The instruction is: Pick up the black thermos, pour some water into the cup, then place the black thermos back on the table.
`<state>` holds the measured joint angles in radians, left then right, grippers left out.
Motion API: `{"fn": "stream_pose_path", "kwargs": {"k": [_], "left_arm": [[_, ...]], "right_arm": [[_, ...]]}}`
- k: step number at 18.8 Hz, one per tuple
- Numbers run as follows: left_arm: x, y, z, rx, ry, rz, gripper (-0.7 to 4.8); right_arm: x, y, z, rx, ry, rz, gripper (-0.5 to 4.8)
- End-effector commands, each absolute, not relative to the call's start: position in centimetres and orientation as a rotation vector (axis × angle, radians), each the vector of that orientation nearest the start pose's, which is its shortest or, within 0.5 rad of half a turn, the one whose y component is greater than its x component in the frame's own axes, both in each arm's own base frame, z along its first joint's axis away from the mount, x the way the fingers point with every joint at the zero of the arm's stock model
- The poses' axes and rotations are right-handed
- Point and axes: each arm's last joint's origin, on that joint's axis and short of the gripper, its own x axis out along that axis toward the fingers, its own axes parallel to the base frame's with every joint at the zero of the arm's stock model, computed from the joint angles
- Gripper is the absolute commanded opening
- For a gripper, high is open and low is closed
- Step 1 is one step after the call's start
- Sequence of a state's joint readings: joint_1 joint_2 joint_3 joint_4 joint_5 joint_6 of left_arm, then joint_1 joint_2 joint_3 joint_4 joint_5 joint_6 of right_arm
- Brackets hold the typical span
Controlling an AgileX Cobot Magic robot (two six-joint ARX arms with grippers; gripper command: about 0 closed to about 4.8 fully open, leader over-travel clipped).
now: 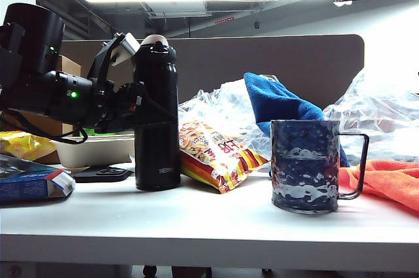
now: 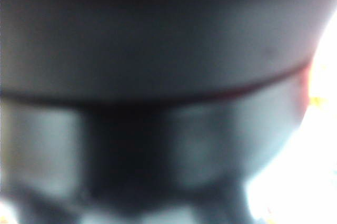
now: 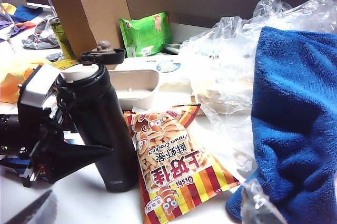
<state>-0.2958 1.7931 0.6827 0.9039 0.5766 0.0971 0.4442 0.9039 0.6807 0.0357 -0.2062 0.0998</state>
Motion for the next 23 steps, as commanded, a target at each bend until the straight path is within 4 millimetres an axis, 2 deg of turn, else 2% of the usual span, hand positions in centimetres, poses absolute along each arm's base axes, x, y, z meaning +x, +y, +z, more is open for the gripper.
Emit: {"fn": "stream_pose_path", "kwargs": {"k": [1,5,8,11,13,14,15,16,17,19,23], "left_arm": [[31.3,-11.3,16.5,0.08,0.026,-0.891,-0.06],[31.8,-11.4,17.3,0.086,-0.019,-0.882,-0.06],[32.6,-11.7,18.9,0.085,-0.02,-0.886,-0.06],[33.3,-13.3,21.3,0.149,-0.001,-0.907,-0.06],[33.4,-15.7,22.5,0.296,0.01,-0.886,-0.06],[33.2,-16.9,22.8,0.378,0.012,-0.87,-0.06],[32.9,-18.2,23.1,0.463,0.016,-0.845,-0.06],[32.6,-19.1,23.3,0.542,0.023,-0.807,-0.06],[32.3,-19.9,23.4,0.611,0.023,-0.784,-0.06],[31.6,-21.3,23.6,0.772,-0.013,-0.749,-0.06],[30.7,-22.5,23.5,0.976,-0.05,-0.692,-0.06]], "right_arm": [[18.1,9.3,30.0,0.073,0.204,0.646,4.79],[18.1,9.3,29.9,0.071,0.216,0.645,4.79],[18.1,9.3,29.7,0.068,0.239,0.644,4.79],[18.0,9.3,29.3,0.044,0.272,0.645,4.79],[18.0,9.3,29.3,0.036,0.277,0.647,4.79],[18.0,9.3,29.3,0.025,0.274,0.648,4.44],[17.9,9.2,29.1,0.017,0.289,0.65,2.92],[17.8,9.2,28.8,0.012,0.328,0.649,0.78],[17.7,9.1,28.3,0.004,0.378,0.646,-0.03],[17.2,8.9,27.1,-0.038,0.501,0.642,-0.01],[17.0,8.8,26.3,-0.068,0.548,0.646,-0.01]]}}
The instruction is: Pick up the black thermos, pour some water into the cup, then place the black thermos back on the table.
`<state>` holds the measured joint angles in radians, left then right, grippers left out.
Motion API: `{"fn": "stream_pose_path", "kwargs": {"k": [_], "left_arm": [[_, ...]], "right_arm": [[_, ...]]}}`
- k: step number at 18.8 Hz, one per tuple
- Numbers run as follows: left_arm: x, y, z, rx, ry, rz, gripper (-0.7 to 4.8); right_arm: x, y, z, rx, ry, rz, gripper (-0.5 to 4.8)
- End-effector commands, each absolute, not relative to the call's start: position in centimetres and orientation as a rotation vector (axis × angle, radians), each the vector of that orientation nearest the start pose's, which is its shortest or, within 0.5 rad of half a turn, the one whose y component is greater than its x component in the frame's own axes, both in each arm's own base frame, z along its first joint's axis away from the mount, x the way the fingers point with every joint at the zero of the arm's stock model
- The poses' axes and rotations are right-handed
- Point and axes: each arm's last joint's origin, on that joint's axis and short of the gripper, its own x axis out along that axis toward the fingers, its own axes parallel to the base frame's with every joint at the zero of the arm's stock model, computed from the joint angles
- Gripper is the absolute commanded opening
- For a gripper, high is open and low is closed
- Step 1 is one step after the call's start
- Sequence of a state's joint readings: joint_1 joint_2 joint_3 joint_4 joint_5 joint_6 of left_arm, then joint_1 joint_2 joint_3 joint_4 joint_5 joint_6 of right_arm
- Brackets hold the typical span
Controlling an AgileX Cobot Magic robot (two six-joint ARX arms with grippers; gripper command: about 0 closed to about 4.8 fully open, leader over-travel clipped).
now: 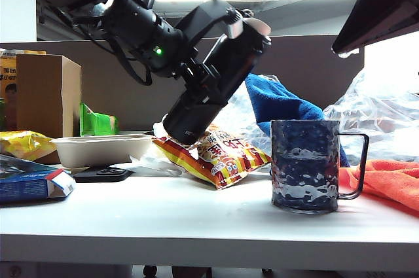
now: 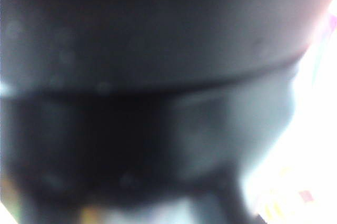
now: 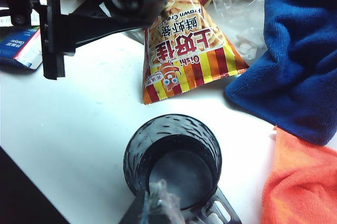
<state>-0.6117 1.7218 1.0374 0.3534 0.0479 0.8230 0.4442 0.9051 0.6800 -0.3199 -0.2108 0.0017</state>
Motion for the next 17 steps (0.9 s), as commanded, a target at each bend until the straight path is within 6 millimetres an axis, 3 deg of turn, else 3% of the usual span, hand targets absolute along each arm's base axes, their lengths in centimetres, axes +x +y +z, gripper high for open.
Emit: {"fn": "stream_pose_path", "kwargs": {"k": [1,5,8,13,17], "left_arm": [[30.4,-22.9,23.6,1.044,-0.079,-0.693,-0.06],[29.8,-24.0,23.4,1.203,-0.136,-0.689,-0.06],[30.1,-24.1,23.1,1.21,-0.137,-0.626,-0.06],[30.6,-24.9,22.9,1.326,-0.295,-0.554,-0.06],[30.7,-25.1,22.4,1.495,-0.418,-0.618,-0.06]], "right_arm": [[16.9,8.8,25.9,-0.083,0.557,0.654,-0.01],[16.8,8.7,24.9,-0.116,0.568,0.674,-0.01],[16.9,8.8,25.1,-0.11,0.544,0.689,-0.01],[16.9,8.8,25.2,-0.159,0.52,0.704,-0.01],[16.9,9.0,25.3,-0.141,0.506,0.745,-0.01]]}}
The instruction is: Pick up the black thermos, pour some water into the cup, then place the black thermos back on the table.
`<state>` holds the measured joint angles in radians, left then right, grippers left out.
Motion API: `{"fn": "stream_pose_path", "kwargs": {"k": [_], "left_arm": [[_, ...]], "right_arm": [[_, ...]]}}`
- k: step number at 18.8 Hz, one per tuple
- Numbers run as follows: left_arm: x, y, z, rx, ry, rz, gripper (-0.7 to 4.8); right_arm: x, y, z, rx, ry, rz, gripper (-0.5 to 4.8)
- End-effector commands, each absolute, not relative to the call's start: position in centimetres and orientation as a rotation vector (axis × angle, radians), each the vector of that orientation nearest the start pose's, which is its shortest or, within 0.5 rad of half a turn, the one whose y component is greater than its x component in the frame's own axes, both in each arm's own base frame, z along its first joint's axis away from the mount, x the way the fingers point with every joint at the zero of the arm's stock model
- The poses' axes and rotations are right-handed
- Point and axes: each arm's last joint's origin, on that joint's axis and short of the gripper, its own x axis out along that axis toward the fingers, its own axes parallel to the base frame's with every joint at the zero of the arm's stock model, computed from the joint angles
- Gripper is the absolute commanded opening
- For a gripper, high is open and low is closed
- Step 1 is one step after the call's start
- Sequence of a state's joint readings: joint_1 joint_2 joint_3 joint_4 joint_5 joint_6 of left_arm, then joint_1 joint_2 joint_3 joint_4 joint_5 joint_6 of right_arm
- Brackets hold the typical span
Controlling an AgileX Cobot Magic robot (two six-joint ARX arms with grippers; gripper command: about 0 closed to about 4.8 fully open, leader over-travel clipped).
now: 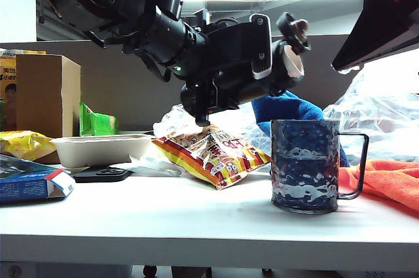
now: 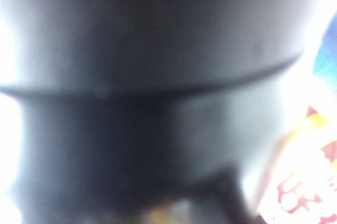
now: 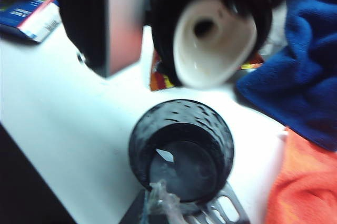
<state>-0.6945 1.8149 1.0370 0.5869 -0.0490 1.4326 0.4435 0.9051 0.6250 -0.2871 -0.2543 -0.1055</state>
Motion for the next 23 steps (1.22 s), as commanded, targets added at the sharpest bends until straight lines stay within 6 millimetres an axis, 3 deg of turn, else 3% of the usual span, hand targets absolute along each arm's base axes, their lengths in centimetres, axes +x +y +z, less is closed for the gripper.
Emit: {"fn": "stream_pose_path", "kwargs": {"k": [1,5,12,15,23], "left_arm": [[30.7,-25.1,22.4,1.519,-0.436,-0.622,-0.06],[30.7,-25.2,22.4,1.635,-0.503,-0.609,-0.06],[30.7,-25.4,23.5,1.64,-0.614,-0.534,-0.06],[30.7,-25.4,23.5,1.729,-0.73,-0.564,-0.06],[31.1,-25.0,23.7,1.801,-0.821,-0.546,-0.06]], "right_arm": [[16.9,9.0,25.3,-0.141,0.502,0.746,-0.01],[16.8,8.9,25.2,-0.142,0.521,0.746,-0.01],[16.5,8.8,24.5,-0.169,0.584,0.756,-0.01],[16.5,8.8,24.5,-0.181,0.581,0.76,-0.01],[16.3,8.7,24.2,-0.193,0.606,0.768,-0.01]]}}
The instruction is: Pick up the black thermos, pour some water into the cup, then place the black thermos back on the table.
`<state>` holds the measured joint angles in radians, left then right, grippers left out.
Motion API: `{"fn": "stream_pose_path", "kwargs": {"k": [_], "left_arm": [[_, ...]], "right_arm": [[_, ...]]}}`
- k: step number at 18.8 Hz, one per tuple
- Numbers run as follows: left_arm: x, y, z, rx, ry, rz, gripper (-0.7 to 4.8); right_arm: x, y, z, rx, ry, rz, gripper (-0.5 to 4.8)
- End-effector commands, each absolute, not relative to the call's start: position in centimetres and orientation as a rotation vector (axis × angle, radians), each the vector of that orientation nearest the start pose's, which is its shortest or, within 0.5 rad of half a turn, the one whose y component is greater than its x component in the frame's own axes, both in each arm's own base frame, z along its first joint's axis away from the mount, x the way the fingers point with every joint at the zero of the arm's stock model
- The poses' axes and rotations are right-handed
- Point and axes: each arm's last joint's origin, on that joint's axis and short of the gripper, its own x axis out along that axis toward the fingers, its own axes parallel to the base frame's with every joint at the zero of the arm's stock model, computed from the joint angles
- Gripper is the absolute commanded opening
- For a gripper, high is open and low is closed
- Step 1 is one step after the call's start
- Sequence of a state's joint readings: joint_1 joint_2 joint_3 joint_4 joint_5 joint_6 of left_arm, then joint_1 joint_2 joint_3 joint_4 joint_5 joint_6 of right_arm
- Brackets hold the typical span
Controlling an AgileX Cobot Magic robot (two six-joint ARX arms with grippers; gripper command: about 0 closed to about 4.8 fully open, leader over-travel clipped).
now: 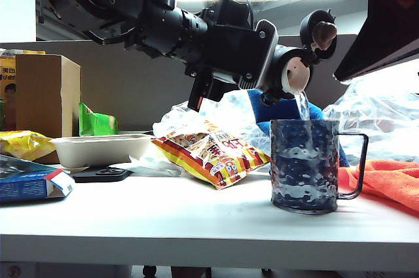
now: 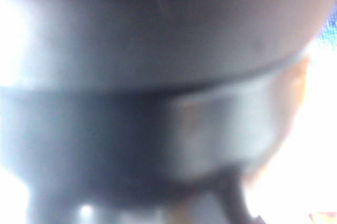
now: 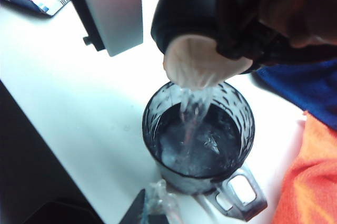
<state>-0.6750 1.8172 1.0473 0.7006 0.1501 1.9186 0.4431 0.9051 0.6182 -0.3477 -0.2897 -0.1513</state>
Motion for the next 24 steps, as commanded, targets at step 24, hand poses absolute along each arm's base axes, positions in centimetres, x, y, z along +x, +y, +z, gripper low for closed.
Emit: {"fn": "stream_pose_path", "kwargs": {"k": [24], "left_arm": [[31.8,-24.6,25.0,1.857,-0.91,-0.47,-0.06]], "right_arm": [[16.3,8.8,24.4,-0.189,0.593,0.809,-0.01]]}}
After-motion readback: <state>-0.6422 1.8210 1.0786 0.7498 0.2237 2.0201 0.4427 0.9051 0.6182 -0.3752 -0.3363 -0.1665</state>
